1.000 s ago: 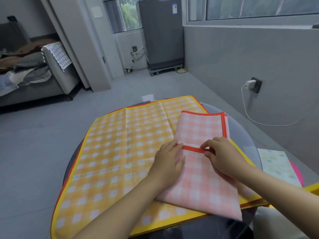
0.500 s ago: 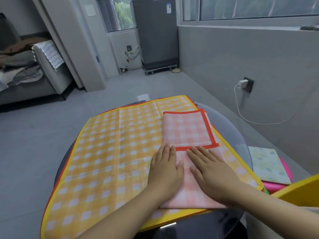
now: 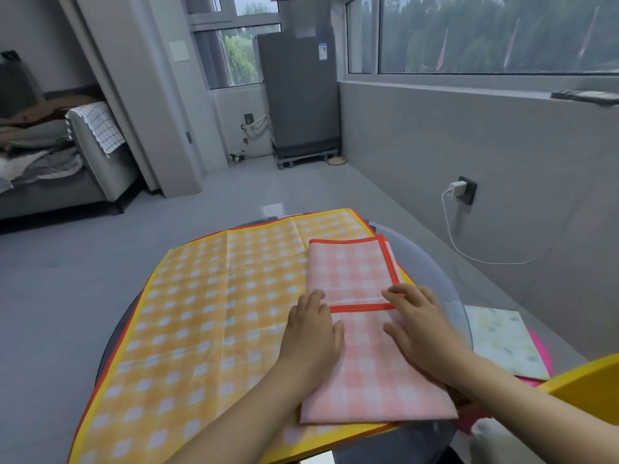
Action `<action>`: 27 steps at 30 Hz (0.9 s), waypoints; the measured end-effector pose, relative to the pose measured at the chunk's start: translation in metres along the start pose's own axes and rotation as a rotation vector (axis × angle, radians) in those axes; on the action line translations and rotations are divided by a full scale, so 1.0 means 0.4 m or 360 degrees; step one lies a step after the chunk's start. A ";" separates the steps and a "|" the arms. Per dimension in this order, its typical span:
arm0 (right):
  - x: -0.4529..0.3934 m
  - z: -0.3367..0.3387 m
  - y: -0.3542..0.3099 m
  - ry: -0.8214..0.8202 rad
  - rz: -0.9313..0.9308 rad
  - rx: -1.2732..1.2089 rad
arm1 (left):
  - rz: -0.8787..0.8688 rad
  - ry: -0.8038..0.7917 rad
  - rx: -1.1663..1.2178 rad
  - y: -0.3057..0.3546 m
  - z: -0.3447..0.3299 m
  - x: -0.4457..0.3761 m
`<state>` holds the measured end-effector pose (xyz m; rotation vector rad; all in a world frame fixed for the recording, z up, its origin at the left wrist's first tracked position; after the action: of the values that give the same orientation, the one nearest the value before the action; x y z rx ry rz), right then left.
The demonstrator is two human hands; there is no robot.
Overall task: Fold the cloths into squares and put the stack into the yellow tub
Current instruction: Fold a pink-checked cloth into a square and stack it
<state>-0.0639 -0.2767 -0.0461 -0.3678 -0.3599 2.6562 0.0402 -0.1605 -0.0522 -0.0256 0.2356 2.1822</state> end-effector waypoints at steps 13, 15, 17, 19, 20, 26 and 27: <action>-0.077 -0.010 0.138 0.0205 -0.0868 -0.0954 | 0.0820 0.0234 0.0930 -0.134 0.001 -0.090; -0.085 -0.021 0.150 0.0189 -0.0966 -0.1133 | 0.0916 0.0195 0.0918 -0.146 -0.008 -0.104; -0.093 -0.020 0.162 0.0210 -0.1034 -0.1203 | 0.0959 0.0188 0.0944 -0.147 -0.008 -0.111; -0.103 -0.009 0.166 0.0223 -0.1043 -0.1146 | 0.0971 0.0196 0.0994 -0.146 -0.003 -0.114; -0.109 -0.008 0.168 0.0219 -0.1036 -0.1132 | 0.0983 0.0190 0.1027 -0.148 -0.003 -0.116; -0.122 -0.033 0.190 0.0112 -0.1118 -0.1204 | 0.1109 0.0277 0.1475 -0.170 -0.033 -0.103; -0.120 -0.036 0.191 0.0129 -0.1129 -0.1282 | 0.1117 0.0298 0.1518 -0.173 -0.037 -0.100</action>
<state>-0.0468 -0.3621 -0.0734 -0.4674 -1.2674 1.7076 0.1184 -0.1561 -0.0737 0.4473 1.5542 2.5040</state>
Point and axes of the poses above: each hand's wrist, its own x-axis away from the middle knuckle, its own z-axis out of the back of the hand, y = z × x, the point moved 8 cm from there along -x, towards the middle knuckle, and after that the axes turned 1 degree about -y, right-handed, at the moved point
